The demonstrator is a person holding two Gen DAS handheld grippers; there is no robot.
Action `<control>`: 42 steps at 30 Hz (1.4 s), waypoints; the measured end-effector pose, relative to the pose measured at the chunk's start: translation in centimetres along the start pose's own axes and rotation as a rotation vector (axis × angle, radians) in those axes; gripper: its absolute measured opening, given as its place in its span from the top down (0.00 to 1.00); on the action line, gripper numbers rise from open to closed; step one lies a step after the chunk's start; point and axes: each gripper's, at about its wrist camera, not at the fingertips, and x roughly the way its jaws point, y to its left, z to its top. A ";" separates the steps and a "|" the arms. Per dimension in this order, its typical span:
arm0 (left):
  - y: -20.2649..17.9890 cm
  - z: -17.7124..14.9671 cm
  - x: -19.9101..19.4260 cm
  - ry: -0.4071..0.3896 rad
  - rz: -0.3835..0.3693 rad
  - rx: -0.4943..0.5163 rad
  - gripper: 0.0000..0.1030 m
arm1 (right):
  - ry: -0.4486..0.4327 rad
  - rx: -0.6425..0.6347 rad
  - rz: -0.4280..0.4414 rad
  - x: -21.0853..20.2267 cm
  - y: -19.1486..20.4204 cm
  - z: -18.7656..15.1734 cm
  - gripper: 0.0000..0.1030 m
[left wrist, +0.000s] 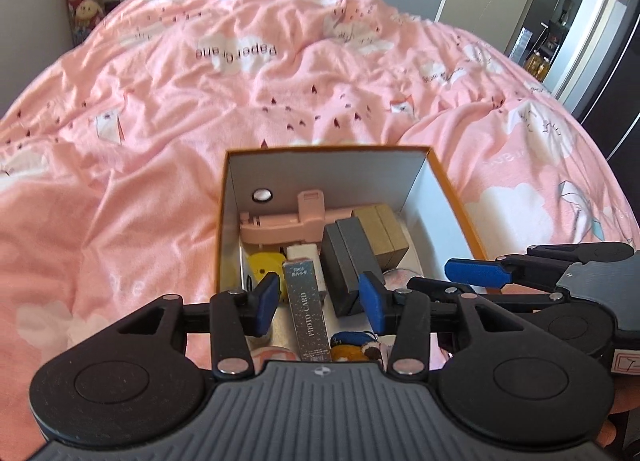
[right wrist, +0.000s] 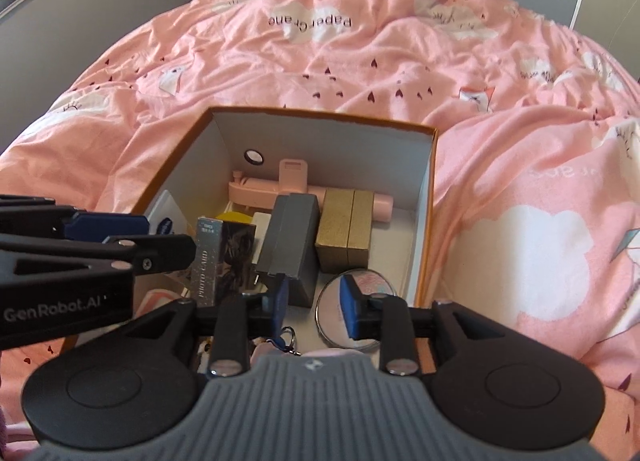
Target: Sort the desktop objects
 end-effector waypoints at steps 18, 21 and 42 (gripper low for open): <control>-1.1 -6.9 -5.6 -0.285 0.187 -0.014 0.31 | -0.315 0.073 -0.120 -6.8 4.3 -8.0 0.48; -1.3 -8.1 -5.4 -0.283 0.199 -0.005 0.28 | -0.338 0.061 -0.150 -6.9 4.7 -9.3 0.45; -0.6 -12.8 -4.0 -0.196 0.254 -0.093 0.28 | -0.359 0.086 -0.119 -5.3 4.4 -13.7 0.36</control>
